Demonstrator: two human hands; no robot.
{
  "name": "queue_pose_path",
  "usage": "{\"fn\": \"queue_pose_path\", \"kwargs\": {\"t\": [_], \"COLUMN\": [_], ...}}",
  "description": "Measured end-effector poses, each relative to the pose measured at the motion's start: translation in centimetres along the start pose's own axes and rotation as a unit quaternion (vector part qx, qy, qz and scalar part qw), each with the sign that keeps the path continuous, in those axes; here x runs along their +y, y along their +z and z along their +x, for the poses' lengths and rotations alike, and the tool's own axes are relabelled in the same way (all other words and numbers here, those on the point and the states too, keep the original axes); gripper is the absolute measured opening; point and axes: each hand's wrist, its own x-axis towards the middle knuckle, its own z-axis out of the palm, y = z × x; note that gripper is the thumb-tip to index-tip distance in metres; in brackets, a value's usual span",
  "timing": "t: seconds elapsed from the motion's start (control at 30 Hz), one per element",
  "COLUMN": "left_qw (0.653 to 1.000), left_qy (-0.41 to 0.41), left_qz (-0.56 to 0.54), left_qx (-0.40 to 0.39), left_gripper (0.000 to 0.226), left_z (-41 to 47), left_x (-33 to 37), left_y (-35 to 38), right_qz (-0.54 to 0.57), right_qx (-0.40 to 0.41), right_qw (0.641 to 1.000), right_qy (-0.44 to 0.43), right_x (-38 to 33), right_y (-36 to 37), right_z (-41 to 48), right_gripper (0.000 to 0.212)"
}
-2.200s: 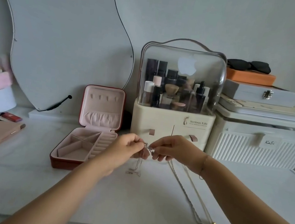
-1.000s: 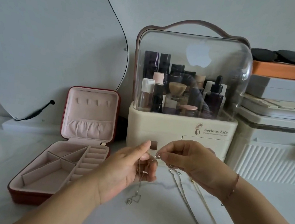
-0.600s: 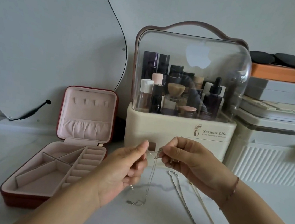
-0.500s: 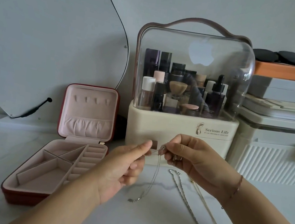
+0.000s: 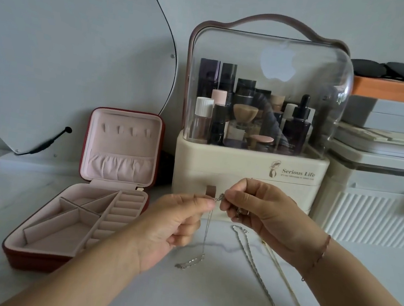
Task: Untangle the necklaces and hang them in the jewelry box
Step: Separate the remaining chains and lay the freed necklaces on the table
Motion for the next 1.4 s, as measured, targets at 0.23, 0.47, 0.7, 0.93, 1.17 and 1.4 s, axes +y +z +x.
{"fn": "queue_pose_path", "kwargs": {"t": [0.23,0.47,0.7,0.93,1.17,1.4], "left_qw": [0.998,1.000,0.999,1.000,0.999,0.999], "left_qy": [-0.012,0.007,0.035,0.027,0.034,0.030], "left_qz": [0.040,0.004,0.009,0.010,0.031,0.042], "left_qx": [-0.044,-0.027,0.008,0.003,-0.017,-0.015], "left_gripper": [0.032,0.012,0.005,0.008,0.019,0.022], "left_z": [-0.06,0.24,0.47,0.50,0.46,0.56], "left_x": [-0.15,-0.53,-0.63,-0.69,-0.81,-0.90], "left_y": [-0.19,0.03,-0.01,-0.05,0.13,0.02], "right_qz": [-0.006,0.042,0.012,0.010,-0.099,-0.145], "right_qx": [-0.017,-0.028,-0.033,-0.040,-0.029,-0.038], "right_qw": [1.000,0.999,0.998,0.997,0.994,0.989], "right_qy": [0.006,0.017,0.043,0.059,0.015,-0.003], "right_x": [0.17,-0.07,0.04,0.21,0.19,0.23], "right_y": [-0.01,-0.44,-0.36,-0.29,0.02,0.10], "right_z": [-0.01,0.05,-0.06,0.03,-0.10,-0.24], "right_gripper": [0.008,0.015,0.008,0.010,0.016,0.004]}}
